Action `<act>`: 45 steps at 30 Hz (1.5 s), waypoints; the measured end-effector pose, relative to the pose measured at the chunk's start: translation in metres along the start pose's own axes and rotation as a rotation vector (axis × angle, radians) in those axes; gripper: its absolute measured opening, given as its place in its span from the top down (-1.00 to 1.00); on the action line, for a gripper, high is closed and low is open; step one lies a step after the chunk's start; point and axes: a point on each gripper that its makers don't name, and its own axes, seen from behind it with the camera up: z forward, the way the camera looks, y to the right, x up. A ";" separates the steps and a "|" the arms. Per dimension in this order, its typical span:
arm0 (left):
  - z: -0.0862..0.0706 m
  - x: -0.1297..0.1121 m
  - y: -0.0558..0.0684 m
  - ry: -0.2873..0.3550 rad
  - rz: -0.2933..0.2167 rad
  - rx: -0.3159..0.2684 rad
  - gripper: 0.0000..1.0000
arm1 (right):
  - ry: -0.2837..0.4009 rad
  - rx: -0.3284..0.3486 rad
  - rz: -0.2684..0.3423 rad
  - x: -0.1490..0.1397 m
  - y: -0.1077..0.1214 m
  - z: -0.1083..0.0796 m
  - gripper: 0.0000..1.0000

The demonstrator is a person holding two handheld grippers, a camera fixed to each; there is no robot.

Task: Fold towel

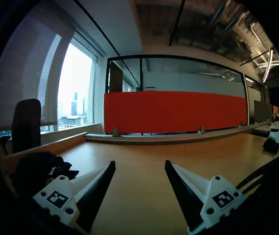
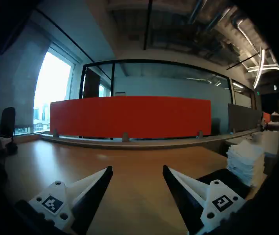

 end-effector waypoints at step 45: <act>-0.001 0.004 -0.001 -0.002 0.000 0.000 -0.87 | 0.001 -0.001 0.001 0.000 0.000 0.001 -0.99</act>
